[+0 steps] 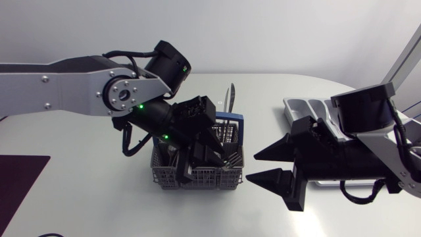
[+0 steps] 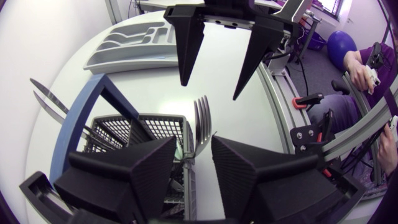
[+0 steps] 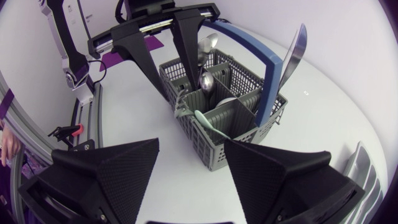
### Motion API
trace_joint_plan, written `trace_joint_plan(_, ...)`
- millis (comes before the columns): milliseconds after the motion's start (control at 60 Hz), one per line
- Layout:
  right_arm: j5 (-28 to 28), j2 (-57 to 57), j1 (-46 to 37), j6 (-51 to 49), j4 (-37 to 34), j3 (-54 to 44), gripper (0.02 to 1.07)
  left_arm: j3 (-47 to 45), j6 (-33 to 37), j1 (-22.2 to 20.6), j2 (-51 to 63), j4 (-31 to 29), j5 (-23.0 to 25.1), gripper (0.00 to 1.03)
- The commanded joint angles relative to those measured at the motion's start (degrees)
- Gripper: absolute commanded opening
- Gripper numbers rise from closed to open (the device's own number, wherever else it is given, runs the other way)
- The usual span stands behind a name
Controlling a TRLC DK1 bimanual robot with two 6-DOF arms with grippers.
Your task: Sort the cutlery from the basket into the organizer compartments.
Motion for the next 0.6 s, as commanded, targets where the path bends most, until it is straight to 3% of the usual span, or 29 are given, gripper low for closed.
trace_joint_plan(0, 0.66, 0.49, 0.38, 1.43, 0.76, -1.7, 0.78, 0.21, 0.76, -0.63, 3.13, -0.76, 2.45, 0.42)
trace_joint_plan(283, 1.37, 0.58, 0.2, 1.43, 1.82, -2.75, 0.78, 2.94, 2.08, -1.16, 6.64, -3.04, 6.49, 0.08)
trace_joint_plan(583, 1.37, 0.58, -0.06, 1.43, 2.43, -3.19, 0.78, 8.04, 5.86, -1.42, 11.12, -12.1, 8.52, 0.03)
